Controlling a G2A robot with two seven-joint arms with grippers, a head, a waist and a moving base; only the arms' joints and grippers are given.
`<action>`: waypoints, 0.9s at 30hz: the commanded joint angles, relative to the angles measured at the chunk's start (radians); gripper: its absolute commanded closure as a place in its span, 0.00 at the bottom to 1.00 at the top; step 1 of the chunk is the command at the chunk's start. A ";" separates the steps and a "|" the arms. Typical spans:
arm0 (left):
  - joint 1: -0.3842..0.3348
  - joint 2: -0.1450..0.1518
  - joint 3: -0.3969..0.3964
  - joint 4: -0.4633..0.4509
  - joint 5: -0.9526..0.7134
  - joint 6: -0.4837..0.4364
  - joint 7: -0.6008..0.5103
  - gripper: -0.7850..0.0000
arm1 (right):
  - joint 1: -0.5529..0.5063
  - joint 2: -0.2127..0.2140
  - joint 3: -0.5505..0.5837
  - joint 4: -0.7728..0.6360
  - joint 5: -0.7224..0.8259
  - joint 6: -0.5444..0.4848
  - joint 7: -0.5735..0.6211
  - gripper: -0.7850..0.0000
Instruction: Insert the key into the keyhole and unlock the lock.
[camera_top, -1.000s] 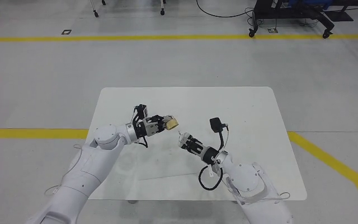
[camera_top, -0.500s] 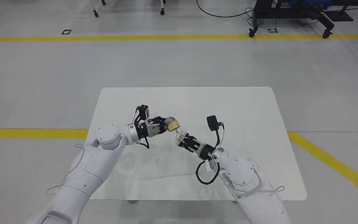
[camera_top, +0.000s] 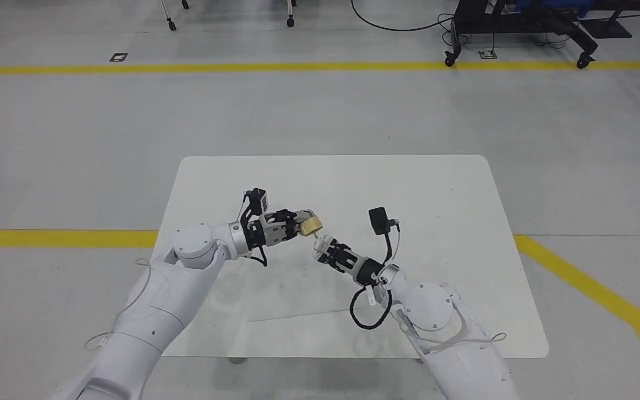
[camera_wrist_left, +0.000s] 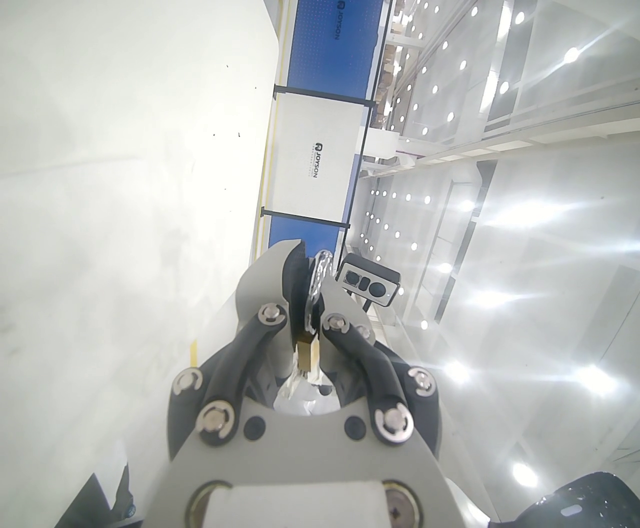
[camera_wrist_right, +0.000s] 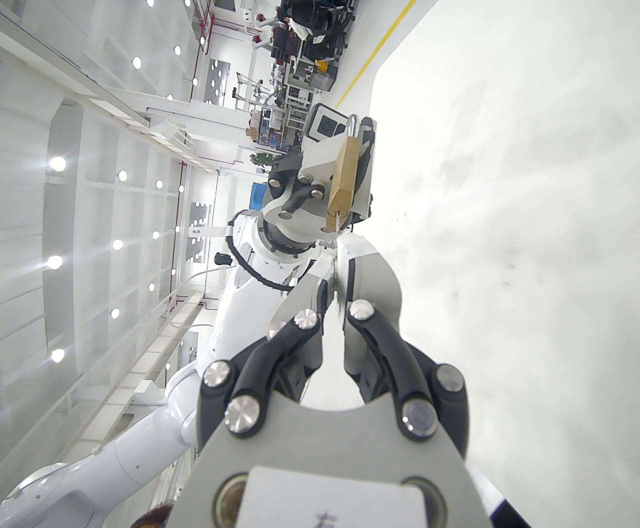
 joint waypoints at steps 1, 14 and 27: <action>0.000 -0.001 -0.002 0.000 0.001 0.001 -0.003 1.00 | 0.001 -0.001 -0.003 -0.001 -0.001 0.002 -0.001 1.00; 0.009 -0.003 -0.012 -0.013 0.034 -0.014 -0.009 1.00 | 0.006 -0.004 -0.006 0.001 -0.003 0.014 -0.014 1.00; 0.023 -0.005 -0.021 -0.028 0.041 -0.006 -0.016 1.00 | 0.025 -0.009 -0.017 0.023 0.001 0.020 -0.017 1.00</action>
